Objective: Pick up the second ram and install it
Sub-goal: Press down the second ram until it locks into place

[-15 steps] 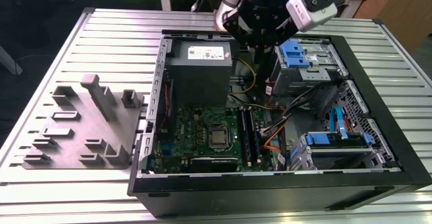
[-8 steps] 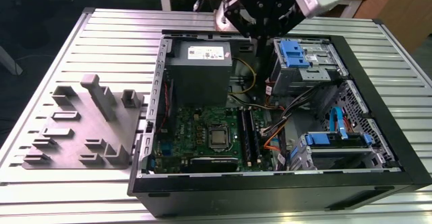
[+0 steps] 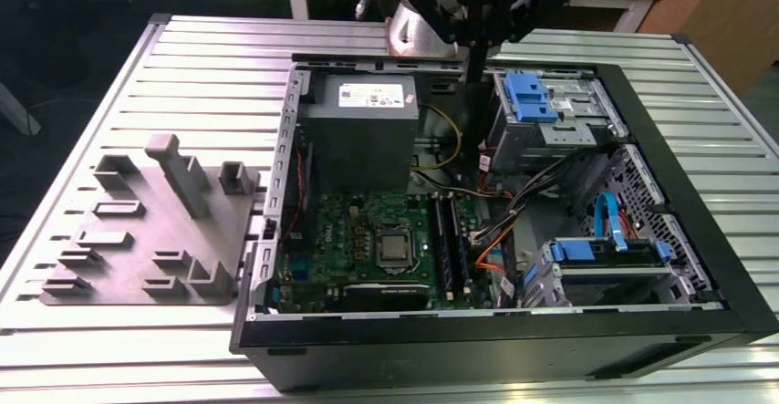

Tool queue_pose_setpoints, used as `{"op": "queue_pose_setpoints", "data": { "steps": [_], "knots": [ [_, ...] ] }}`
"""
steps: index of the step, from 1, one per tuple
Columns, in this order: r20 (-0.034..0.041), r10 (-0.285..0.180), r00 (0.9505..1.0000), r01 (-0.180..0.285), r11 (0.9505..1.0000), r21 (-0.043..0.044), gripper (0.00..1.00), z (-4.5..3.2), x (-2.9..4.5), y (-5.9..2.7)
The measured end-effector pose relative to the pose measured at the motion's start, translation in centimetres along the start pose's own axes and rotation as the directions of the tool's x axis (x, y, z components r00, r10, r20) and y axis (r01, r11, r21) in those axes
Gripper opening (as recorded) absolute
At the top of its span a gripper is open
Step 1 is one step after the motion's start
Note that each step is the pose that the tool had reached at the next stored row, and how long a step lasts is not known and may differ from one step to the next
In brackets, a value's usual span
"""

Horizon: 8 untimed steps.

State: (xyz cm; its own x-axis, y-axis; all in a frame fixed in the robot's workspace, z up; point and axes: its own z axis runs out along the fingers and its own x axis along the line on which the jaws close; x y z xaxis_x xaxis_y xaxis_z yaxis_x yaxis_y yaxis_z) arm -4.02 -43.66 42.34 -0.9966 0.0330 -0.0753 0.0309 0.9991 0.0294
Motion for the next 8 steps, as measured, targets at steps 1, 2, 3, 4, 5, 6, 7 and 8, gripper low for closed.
{"op": "queue_pose_setpoints", "data": {
  "steps": [1,2,3,4,5,6,7,8],
  "knots": [
    [0.0000,0.000,1.0000,0.000,1.0000,0.0000,0.07,-0.27,-0.02,0.01],
    [-0.0001,0.000,1.0000,0.000,1.0000,0.0001,0.07,-0.53,-0.04,0.02],
    [0.0000,0.000,1.0000,0.000,1.0000,0.0001,0.07,-0.81,-0.06,0.02],
    [0.0000,0.000,1.0000,0.000,1.0000,0.0000,0.07,-1.07,-0.08,0.03],
    [0.0000,0.000,1.0000,0.000,1.0000,0.0001,0.07,-1.34,-0.10,0.04],
    [0.0000,0.000,1.0000,0.000,1.0000,0.0000,0.07,-1.59,-0.12,0.05],
    [0.0000,0.000,1.0000,0.000,1.0000,0.0000,0.07,-1.86,-0.14,0.05],
    [0.0000,0.000,1.0000,0.000,1.0000,0.0000,0.07,-2.12,-0.16,0.06]
  ]
}}
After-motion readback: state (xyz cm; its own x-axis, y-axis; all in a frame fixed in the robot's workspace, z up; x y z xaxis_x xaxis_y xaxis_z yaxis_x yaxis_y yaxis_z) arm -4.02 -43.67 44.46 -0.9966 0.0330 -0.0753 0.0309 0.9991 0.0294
